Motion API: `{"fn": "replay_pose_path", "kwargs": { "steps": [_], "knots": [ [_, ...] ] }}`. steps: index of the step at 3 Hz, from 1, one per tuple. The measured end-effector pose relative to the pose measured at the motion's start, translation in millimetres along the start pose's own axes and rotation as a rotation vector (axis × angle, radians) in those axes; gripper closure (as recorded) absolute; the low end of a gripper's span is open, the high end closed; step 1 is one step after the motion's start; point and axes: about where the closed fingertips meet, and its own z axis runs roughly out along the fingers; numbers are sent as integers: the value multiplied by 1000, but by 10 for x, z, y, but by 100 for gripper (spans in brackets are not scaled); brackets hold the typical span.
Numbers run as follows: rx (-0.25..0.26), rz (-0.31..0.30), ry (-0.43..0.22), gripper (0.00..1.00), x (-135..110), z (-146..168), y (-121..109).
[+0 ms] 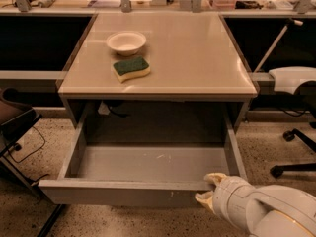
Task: Open top drawer
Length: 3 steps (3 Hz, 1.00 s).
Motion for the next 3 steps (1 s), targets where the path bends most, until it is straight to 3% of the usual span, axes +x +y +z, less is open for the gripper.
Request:
{"fn": "replay_pose_path", "kwargs": {
  "steps": [3],
  "knots": [
    [0, 0, 0, 34, 0, 0, 0]
  ]
}}
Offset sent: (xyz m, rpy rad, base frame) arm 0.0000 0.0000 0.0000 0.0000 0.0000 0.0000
